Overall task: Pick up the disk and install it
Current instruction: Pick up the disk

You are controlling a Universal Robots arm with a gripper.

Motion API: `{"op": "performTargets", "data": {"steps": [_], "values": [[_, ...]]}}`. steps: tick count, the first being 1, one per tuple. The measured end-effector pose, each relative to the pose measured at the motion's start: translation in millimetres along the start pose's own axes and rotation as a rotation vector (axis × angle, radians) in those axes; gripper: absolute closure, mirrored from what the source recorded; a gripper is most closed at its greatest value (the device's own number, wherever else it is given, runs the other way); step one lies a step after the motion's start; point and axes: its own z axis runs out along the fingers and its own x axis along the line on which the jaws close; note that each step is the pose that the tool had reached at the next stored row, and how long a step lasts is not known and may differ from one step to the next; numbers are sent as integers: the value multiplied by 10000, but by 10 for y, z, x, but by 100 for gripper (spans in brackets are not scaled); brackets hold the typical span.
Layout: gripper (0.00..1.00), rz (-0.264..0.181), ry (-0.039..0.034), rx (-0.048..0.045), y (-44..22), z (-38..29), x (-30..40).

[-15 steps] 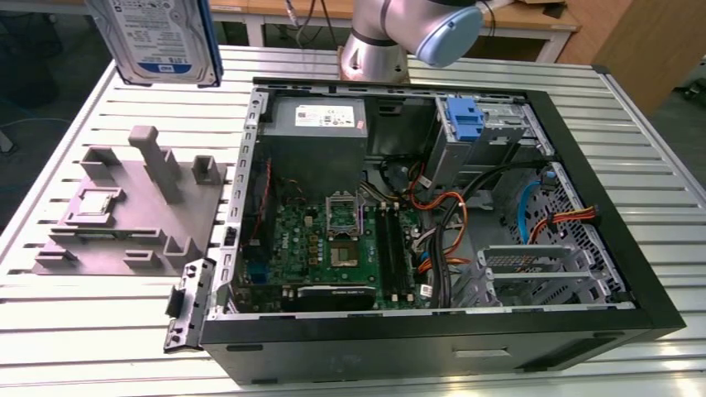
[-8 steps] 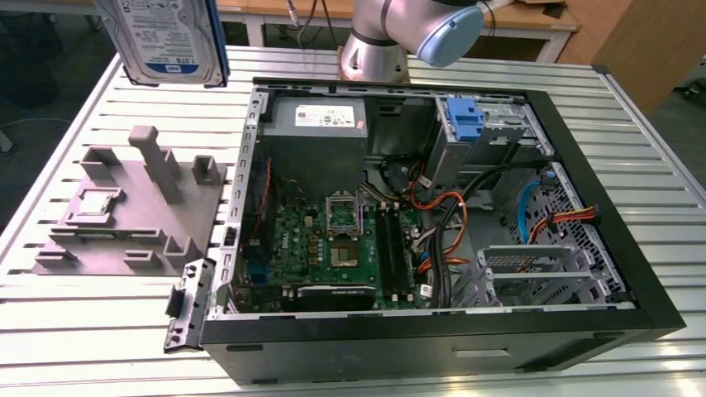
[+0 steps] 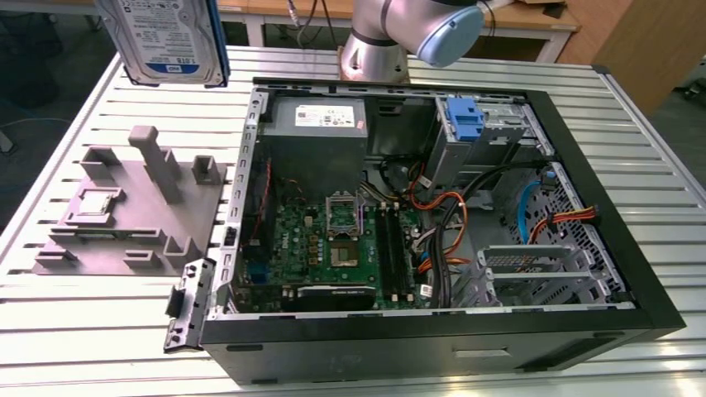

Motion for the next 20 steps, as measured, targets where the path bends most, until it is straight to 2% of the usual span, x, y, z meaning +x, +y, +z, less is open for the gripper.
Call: {"op": "performTargets", "data": {"steps": [5,9,13,16,20], "values": [[63,-1,0,0,-15,-1,0],[63,0,0,0,-59,-2,1],[63,0,1,-1,-66,-1,14],[63,0,0,1,-66,0,59],[63,0,0,3,-64,-2,155]]}}
